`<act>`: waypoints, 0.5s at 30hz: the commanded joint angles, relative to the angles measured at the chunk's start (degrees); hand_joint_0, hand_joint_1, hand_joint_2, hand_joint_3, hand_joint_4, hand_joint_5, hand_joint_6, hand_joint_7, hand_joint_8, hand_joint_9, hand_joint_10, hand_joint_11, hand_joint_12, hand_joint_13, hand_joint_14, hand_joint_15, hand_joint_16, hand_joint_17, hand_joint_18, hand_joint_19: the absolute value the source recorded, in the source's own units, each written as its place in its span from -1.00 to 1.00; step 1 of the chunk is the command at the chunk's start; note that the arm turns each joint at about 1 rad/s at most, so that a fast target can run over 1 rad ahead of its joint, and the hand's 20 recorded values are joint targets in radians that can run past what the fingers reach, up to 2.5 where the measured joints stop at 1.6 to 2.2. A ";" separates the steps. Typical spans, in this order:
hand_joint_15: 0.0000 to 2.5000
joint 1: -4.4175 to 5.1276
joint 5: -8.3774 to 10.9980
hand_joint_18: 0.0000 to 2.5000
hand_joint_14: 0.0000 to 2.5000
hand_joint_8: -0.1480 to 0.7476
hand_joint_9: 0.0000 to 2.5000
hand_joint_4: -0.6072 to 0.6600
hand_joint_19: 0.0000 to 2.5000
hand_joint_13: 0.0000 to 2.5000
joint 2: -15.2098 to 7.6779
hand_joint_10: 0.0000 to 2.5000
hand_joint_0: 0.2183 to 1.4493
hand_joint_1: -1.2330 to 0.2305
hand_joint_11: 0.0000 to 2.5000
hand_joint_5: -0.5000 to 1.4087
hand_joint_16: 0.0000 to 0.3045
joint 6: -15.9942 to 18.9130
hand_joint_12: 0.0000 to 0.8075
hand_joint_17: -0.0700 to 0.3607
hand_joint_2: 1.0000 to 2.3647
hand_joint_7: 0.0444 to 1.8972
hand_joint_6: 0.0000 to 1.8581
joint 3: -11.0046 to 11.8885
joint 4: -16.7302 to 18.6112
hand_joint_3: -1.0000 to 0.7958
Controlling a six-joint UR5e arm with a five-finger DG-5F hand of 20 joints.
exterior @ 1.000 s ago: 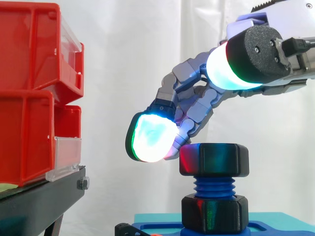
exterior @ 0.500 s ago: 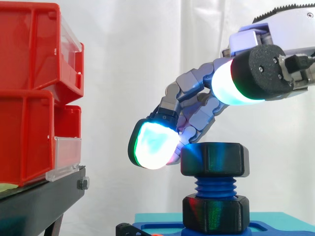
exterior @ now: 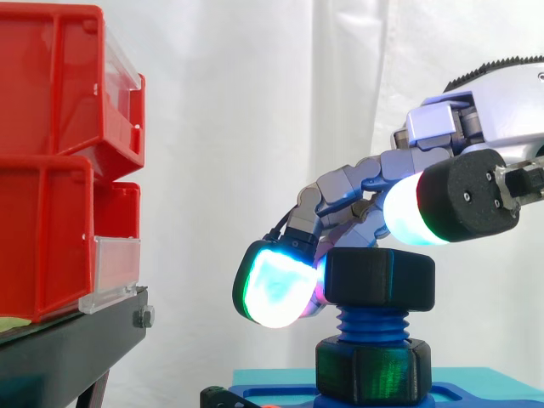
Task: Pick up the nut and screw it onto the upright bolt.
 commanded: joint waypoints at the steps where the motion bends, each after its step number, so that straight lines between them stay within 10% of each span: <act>1: -1.00 -0.35 -0.57 -1.00 -1.00 -0.12 -0.43 0.31 -1.00 -0.63 -0.01 -1.00 -0.52 0.43 -1.00 -0.51 -0.82 0.04 -0.27 -0.38 -1.00 0.26 -0.46 -0.06 0.10 -0.44; 15: -1.00 -0.97 -0.75 -0.95 -1.00 -0.10 -0.38 0.25 -1.00 -0.59 -0.01 -1.00 -0.51 0.42 -1.00 -0.47 -0.84 0.04 -0.29 -0.41 -1.00 0.60 -0.46 -0.06 0.19 -0.44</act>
